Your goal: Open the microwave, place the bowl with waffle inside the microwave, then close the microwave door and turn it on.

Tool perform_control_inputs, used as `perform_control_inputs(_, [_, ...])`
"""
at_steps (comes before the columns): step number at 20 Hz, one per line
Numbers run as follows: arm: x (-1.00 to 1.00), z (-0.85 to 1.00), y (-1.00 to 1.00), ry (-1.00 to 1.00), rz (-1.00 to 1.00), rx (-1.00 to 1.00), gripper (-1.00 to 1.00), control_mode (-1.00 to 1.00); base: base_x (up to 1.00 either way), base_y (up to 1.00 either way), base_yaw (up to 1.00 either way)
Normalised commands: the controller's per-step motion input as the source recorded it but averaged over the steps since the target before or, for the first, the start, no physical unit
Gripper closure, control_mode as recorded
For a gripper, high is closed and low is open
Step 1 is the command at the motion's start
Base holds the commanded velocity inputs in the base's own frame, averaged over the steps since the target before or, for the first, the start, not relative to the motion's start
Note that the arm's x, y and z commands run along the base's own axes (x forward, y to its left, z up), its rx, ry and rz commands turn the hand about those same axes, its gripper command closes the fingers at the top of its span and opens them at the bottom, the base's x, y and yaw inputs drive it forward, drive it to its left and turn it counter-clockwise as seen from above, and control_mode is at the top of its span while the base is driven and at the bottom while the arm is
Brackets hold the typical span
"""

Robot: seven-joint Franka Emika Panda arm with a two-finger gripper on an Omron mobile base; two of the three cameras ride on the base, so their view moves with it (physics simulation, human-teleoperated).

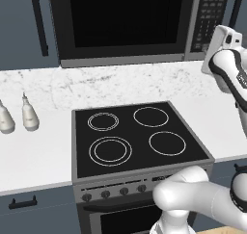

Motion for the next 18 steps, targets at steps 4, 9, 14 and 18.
perform_control_inputs(4, [0.29,-0.03,0.0,0.0,0.02,0.0,1.0,-1.0,0.0,0.0,0.0])
perform_control_inputs(9, [0.37,-0.03,0.0,0.0,0.0,0.0,1.0,-1.0,0.0,0.0,0.0])
perform_control_inputs(14, [0.34,-0.05,-0.02,-0.03,0.0,0.0,1.0,-1.0,0.0,0.0,0.0])
perform_control_inputs(18, [0.3,-0.24,0.0,-0.04,0.0,0.0,1.0,-1.0,0.0,0.0,0.0])
